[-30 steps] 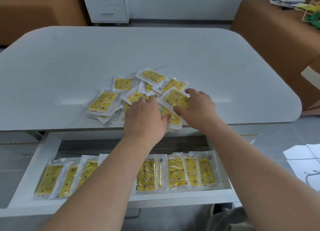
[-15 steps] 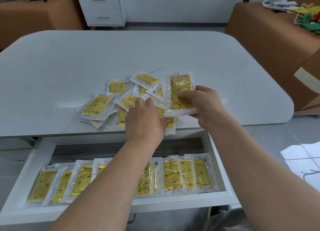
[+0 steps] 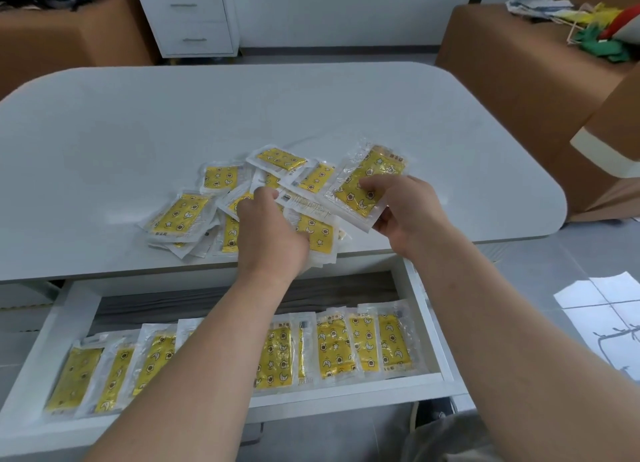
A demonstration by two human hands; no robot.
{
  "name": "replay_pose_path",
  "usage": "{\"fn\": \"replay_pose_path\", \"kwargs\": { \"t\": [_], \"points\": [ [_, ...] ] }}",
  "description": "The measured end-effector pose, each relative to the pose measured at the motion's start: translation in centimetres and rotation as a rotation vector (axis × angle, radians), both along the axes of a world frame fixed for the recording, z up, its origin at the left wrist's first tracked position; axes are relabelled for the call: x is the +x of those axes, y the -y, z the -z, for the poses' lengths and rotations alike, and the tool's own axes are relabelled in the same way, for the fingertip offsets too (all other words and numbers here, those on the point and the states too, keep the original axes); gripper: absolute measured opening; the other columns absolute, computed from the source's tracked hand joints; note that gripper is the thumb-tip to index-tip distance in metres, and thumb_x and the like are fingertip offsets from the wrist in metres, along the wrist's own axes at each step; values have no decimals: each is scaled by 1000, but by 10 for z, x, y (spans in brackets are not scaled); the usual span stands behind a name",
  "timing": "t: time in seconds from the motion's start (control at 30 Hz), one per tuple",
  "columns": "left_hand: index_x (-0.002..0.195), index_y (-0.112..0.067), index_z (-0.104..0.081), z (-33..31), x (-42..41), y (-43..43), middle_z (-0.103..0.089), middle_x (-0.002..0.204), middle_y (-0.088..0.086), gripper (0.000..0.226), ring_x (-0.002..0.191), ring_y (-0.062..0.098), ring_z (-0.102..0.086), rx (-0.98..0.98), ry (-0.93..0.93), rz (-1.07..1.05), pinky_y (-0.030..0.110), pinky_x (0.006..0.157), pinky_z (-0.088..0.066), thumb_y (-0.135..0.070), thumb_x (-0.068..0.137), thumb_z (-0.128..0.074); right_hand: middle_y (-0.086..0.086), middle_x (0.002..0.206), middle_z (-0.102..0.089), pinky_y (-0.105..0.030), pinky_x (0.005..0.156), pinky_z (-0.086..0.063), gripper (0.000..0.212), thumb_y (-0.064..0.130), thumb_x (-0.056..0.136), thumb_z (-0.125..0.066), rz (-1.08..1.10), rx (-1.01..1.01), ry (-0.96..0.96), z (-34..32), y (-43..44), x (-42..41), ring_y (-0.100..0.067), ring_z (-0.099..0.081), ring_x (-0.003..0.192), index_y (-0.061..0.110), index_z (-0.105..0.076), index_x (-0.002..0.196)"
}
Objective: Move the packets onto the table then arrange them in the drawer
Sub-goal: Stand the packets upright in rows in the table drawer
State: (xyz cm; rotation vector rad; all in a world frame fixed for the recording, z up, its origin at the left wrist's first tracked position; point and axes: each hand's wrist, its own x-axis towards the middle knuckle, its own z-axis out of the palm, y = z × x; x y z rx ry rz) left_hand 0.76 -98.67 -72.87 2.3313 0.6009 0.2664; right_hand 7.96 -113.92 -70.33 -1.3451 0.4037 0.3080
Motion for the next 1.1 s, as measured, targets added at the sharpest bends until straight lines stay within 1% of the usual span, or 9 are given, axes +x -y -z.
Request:
{"fn": "replay_pose_path", "kwargs": {
  "t": [0.13, 0.2, 0.33, 0.4, 0.57, 0.7, 0.83, 0.97, 1.1],
  "points": [
    [137, -19, -47, 2, 1, -3, -52, 126, 1, 61, 100, 12, -49, -108, 128, -61, 13, 67, -35, -5, 84, -74, -6, 76, -73, -29, 56, -58, 25, -2, 84, -74, 0, 24, -20, -1, 1, -4, -20, -74, 61, 7, -68, 107],
    [131, -21, -51, 2, 3, -5, -58, 116, -4, 55, 97, 12, -56, -254, 193, -109, 13, 63, -40, -9, 84, -75, -6, 75, -73, -34, 62, -62, 27, -3, 83, -73, 11, 60, -24, -2, 0, -6, -22, -74, 63, 7, -68, 108],
    [116, -20, -59, -7, 4, -11, -63, 104, 1, 46, 96, 21, -69, -809, 313, -211, 42, 76, -62, -2, 79, -78, -12, 88, -77, -51, 83, -62, 30, -8, 81, -71, 11, 166, -40, -4, -3, -12, -30, -77, 82, 5, -66, 109],
    [113, -17, -62, -12, 2, -16, -64, 105, 4, 42, 97, 24, -70, -938, 363, -210, 41, 78, -62, 2, 79, -79, -14, 99, -78, -53, 87, -60, 30, -9, 81, -70, -11, 217, -47, -5, -5, -14, -33, -77, 92, 5, -67, 108],
    [106, -14, -62, -21, -13, -35, -64, 120, 12, 36, 93, 23, -72, -1097, 341, -168, 28, 69, -59, 6, 80, -77, -17, 113, -75, -57, 91, -57, 36, -8, 82, -68, -86, 305, -75, -7, -15, -21, -36, -74, 102, 3, -66, 116],
    [105, -11, -58, -33, -30, -50, -70, 107, 14, 31, 76, 18, -75, -1247, 288, -151, 21, 59, -56, 11, 85, -68, -15, 111, -76, -49, 85, -61, 34, -7, 84, -64, -174, 364, -105, -8, -20, -30, -36, -73, 106, 5, -65, 116],
    [111, -13, -58, -43, -48, -66, -74, 96, 11, 34, 72, 18, -74, -1326, 229, -94, 22, 58, -58, 11, 88, -61, -15, 116, -74, -54, 92, -57, 40, -2, 86, -64, -273, 361, -114, -7, -29, -42, -35, -72, 107, 5, -64, 126],
    [112, -14, -58, -49, -65, -82, -76, 100, 13, 36, 80, 24, -76, -1367, 190, -90, 35, 77, -62, 11, 86, -58, -16, 118, -74, -55, 96, -55, 39, -1, 89, -62, -349, 356, -113, -7, -41, -56, -34, -72, 107, 6, -63, 128],
    [124, -12, -55, -55, -82, -98, -77, 96, 12, 59, 79, 24, -76, -1305, 69, -18, 35, 63, -63, 8, 69, -61, -16, 119, -73, -50, 91, -59, 40, -2, 90, -61, -375, 385, -101, -7, -53, -67, -34, -72, 108, 3, -62, 129]
  ]
}}
